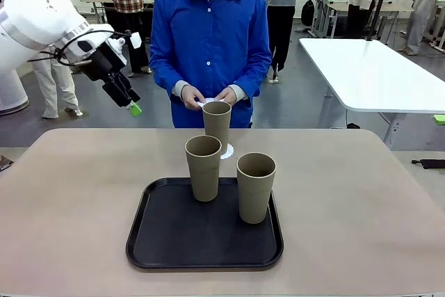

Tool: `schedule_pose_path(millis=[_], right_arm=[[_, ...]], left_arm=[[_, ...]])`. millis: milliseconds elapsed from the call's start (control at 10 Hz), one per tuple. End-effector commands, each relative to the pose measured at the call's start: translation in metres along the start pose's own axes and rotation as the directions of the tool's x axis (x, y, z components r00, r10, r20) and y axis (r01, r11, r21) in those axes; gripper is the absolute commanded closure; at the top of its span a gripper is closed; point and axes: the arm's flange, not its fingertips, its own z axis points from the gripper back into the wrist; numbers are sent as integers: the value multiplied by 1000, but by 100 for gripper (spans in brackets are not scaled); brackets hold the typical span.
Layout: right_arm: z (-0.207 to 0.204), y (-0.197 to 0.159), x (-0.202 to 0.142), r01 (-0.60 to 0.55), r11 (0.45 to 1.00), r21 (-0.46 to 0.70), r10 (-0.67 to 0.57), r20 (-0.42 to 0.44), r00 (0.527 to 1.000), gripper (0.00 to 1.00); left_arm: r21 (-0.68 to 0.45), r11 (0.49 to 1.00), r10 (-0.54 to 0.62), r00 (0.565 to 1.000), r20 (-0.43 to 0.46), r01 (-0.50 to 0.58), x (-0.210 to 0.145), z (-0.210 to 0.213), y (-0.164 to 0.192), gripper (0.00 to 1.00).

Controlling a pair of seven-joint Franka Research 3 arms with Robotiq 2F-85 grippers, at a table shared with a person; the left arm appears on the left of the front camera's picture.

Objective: Place coasters on the table and set cups on them.
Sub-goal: Pick up one Reusable plastic cup and place it on a coaster set by the human, then take one Reusable plastic cup from the Flat Tray and place it on a coaster set by the human.

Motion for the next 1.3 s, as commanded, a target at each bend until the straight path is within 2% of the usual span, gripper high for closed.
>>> schedule_pose_path(millis=[0, 100, 200, 1200], right_arm=[[0, 2, 0, -5, 1000, 6, 5, 3, 1000, 0], [0, 2, 0, -5, 1000, 6, 5, 3, 1000, 0], [0, 2, 0, -5, 1000, 6, 5, 3, 1000, 0], [0, 2, 0, -5, 1000, 6, 5, 3, 1000, 0]], left_arm=[[17, 1000, 10, 998, -67, -9, 9, -2, -5, 0], [26, 1000, 10, 997, -75, -8, 8, -2, -6, 0], [8, 1000, 4, 1000, -24, -4, 9, 1, -7, 0], [14, 1000, 8, 999, -41, -8, 8, 1, -8, 0]])
